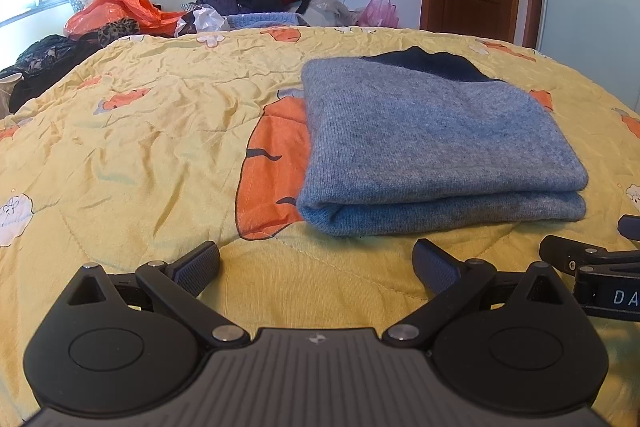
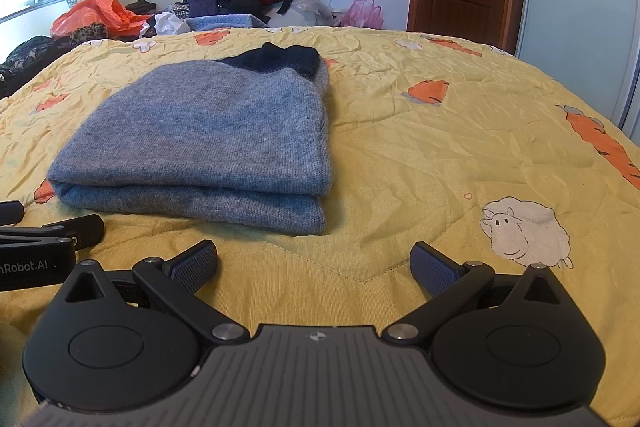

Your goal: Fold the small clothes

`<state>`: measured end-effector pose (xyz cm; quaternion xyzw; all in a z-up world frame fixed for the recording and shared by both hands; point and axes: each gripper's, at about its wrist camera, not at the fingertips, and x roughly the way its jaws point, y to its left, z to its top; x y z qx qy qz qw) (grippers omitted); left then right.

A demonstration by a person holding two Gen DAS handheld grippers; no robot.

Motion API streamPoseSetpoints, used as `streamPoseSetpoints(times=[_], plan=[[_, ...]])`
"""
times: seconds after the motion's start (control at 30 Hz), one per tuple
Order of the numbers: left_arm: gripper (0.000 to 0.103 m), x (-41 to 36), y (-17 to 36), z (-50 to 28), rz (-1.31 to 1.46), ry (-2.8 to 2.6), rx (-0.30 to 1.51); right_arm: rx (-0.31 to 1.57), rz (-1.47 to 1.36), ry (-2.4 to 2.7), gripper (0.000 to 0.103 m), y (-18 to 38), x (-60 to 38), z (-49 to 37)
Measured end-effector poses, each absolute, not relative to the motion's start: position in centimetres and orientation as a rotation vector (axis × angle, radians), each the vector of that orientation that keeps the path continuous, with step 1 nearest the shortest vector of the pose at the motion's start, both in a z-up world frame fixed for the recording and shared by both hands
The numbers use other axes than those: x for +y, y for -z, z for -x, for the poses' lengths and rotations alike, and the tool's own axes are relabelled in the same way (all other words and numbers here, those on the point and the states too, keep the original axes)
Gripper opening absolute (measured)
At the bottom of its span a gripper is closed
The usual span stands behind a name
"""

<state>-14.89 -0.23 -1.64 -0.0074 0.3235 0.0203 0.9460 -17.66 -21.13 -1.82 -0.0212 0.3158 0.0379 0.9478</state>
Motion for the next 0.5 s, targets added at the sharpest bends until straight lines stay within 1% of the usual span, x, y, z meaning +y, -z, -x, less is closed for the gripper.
streamPoseSetpoints(times=[0.5], plan=[[0.103,-0.18,1.72,14.84,0.014,-0.041,0.661,0.641,0.045,-0.078,0.103,1.8,-21.09,17.7]])
